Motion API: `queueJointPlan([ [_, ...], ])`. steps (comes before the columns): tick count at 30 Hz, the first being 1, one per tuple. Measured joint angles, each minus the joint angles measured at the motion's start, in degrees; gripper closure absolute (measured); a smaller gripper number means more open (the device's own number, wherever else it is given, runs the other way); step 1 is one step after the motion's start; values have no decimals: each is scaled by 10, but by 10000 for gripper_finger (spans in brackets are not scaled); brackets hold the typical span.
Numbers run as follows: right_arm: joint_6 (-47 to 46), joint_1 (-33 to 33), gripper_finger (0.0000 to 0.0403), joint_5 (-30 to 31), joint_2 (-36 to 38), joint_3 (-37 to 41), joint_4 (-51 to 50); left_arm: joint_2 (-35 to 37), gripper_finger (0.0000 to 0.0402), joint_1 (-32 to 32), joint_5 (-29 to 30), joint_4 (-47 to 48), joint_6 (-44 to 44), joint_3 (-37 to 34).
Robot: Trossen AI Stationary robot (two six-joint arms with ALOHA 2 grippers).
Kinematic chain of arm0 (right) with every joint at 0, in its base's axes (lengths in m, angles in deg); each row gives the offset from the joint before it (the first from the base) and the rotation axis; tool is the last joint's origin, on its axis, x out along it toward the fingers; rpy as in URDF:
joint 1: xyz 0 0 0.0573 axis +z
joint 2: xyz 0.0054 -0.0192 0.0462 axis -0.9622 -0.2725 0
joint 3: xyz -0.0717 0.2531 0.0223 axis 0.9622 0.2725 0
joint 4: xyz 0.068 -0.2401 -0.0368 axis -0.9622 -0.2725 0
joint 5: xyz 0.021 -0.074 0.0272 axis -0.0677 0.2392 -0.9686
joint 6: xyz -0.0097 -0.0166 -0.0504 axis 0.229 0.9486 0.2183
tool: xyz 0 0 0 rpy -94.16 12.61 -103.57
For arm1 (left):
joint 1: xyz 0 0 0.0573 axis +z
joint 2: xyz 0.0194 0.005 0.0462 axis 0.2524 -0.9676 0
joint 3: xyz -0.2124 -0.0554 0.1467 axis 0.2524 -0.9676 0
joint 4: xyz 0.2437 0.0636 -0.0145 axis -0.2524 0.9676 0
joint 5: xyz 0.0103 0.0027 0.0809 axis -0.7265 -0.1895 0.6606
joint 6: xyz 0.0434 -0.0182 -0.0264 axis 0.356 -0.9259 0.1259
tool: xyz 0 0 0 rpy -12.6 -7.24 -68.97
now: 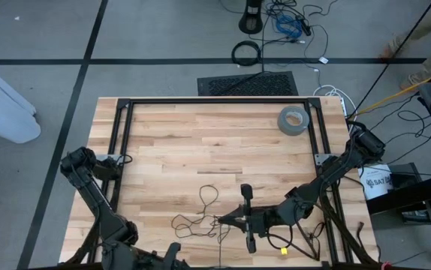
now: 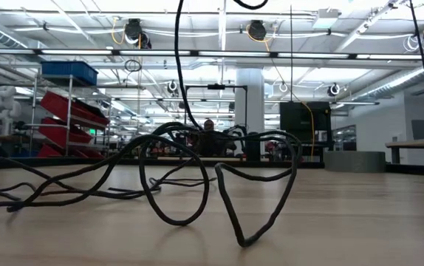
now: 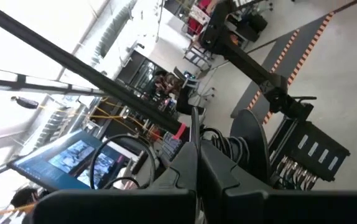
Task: Coil cords
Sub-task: Coil the black wire onto the spool
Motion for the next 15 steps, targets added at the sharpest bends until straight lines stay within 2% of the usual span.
queueJointPlan([
  [15,-13,-11,403,24,0,0,-37,1,400,-32,39,-43,40,0],
])
